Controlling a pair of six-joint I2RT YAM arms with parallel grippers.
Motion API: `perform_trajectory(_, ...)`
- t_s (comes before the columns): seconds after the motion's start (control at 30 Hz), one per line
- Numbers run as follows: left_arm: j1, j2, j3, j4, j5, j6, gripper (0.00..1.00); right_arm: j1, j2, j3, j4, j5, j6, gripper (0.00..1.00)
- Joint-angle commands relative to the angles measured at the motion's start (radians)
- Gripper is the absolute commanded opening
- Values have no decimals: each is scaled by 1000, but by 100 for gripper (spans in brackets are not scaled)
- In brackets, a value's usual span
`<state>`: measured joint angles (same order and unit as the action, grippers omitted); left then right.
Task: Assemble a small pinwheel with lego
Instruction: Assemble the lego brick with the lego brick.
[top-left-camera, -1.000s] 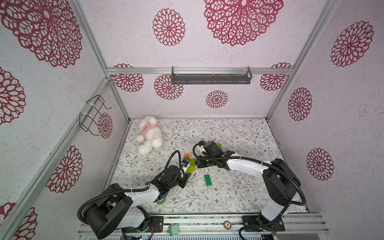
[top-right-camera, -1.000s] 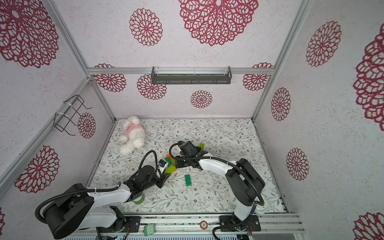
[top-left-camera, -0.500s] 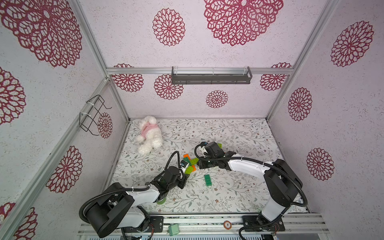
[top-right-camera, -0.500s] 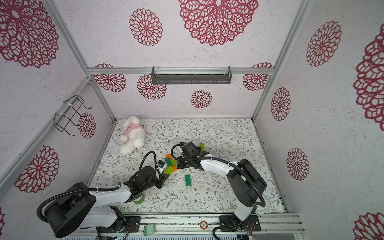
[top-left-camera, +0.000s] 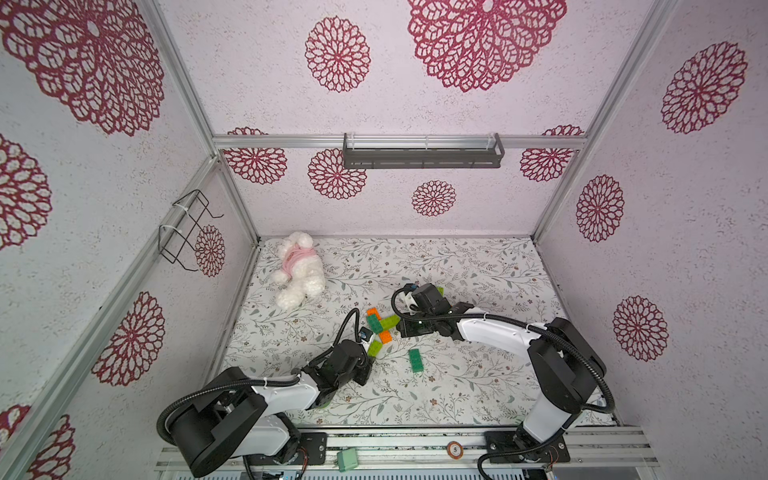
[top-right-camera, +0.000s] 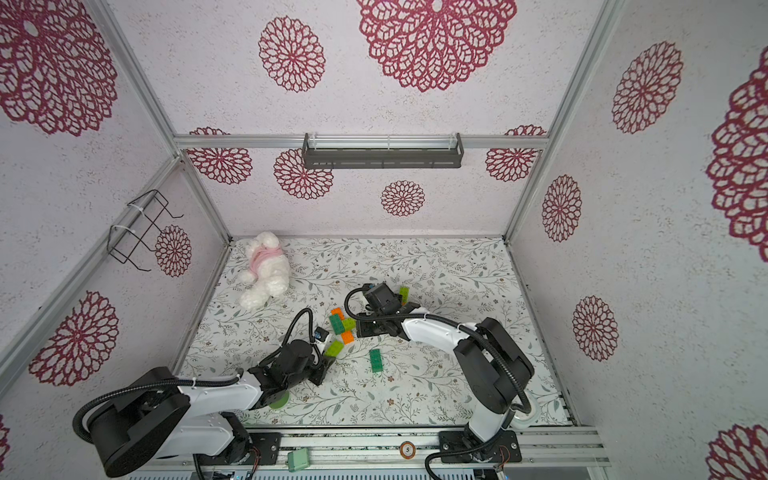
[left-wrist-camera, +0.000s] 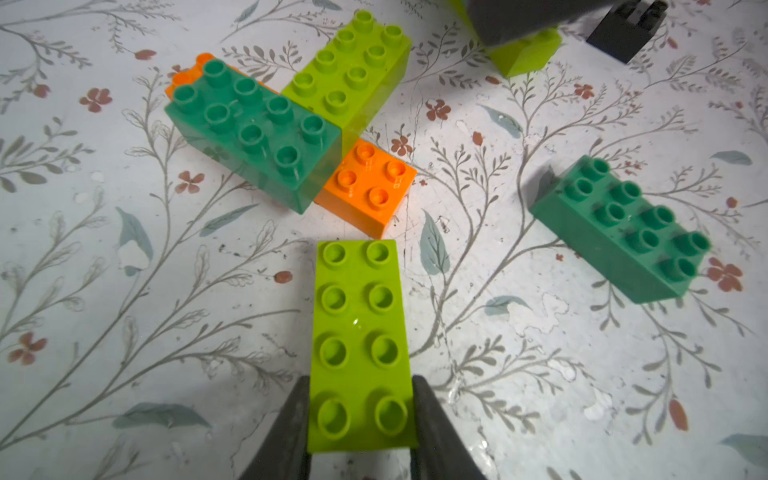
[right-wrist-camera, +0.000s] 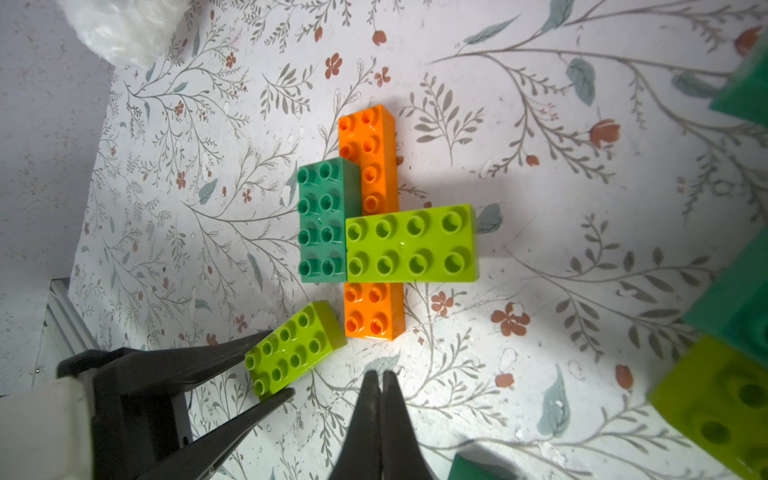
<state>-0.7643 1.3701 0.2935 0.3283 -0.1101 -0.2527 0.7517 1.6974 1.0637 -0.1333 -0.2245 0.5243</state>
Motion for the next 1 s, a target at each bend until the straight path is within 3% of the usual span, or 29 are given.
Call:
perform_trajectory(0.0, -5, 72, 47, 74, 21, 23, 13, -9, -54, 0, 6, 0, -1, 0)
perform_trajectory(0.23, -38, 173, 121, 130, 43, 43, 13, -21, -62, -11, 8, -6, -3, 0)
perform_trajectory(0.4, -39, 88, 80, 95, 3, 40, 13, -23, -52, 2, 19, -28, -17, 0)
perform_trajectory(0.57, -38, 43, 66, 119, 42, 104, 13, -25, -30, 20, 45, -76, -17, 0)
perform_trajectory(0.97, 61, 121, 89, 221, 160, 181, 13, -23, 11, 30, 82, -149, -3, 0)
